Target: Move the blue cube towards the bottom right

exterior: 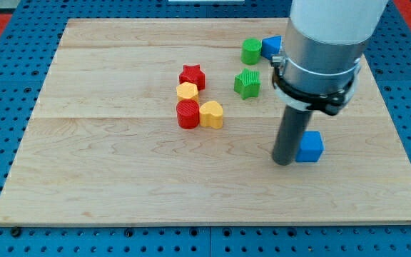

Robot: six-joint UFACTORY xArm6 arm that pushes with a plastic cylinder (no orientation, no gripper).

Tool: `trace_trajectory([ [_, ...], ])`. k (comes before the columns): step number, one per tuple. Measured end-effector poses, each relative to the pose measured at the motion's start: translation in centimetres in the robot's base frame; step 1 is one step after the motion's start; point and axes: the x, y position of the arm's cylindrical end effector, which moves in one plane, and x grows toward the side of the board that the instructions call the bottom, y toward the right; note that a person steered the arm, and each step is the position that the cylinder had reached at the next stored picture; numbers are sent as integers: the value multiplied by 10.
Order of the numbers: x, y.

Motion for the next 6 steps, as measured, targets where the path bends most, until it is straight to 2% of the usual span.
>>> trace_trajectory([
  [1, -44, -49],
  [2, -50, 0],
  [3, -29, 35],
  [4, -58, 39],
  [6, 0, 76],
])
